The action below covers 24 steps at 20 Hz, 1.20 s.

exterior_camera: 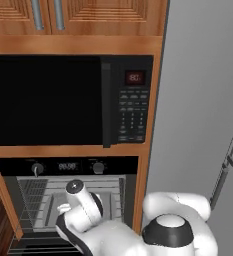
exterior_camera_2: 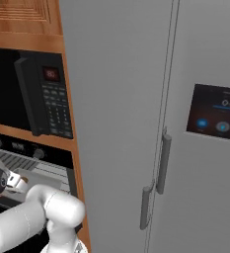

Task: Place the potato on the rack of the oven.

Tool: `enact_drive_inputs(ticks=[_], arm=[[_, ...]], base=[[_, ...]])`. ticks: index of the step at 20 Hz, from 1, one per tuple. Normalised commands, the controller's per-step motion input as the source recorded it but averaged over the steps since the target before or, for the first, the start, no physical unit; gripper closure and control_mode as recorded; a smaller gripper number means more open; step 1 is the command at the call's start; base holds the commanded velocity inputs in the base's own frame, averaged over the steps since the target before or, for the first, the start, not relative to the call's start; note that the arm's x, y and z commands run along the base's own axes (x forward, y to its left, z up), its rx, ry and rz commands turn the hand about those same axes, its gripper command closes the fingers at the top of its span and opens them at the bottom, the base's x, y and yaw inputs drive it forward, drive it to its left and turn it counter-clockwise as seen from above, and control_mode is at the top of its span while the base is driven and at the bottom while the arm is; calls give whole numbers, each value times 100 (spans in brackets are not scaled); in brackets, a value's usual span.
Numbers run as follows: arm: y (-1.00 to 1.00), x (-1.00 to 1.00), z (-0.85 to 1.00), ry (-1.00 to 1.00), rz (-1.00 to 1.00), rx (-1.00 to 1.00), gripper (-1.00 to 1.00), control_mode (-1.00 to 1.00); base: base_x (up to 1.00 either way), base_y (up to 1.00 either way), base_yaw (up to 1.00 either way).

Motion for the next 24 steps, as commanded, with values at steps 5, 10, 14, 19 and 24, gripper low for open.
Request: enact_drive_inputs(ticks=[5,10,14,19,24], arm=[[4,21,-38,0,-4,-8,100,-100],[3,22,-32,0,-4,-6,100,-100],[1,26,-31,0,-8,-5,100,-100],[0,23,-37,-1,-2,-4,100,-100],[0,14,-25,0,0,0,-100,-100]], base=[[0,0,0],[0,0,0],[0,0,0],[0,0,0],[0,0,0]])
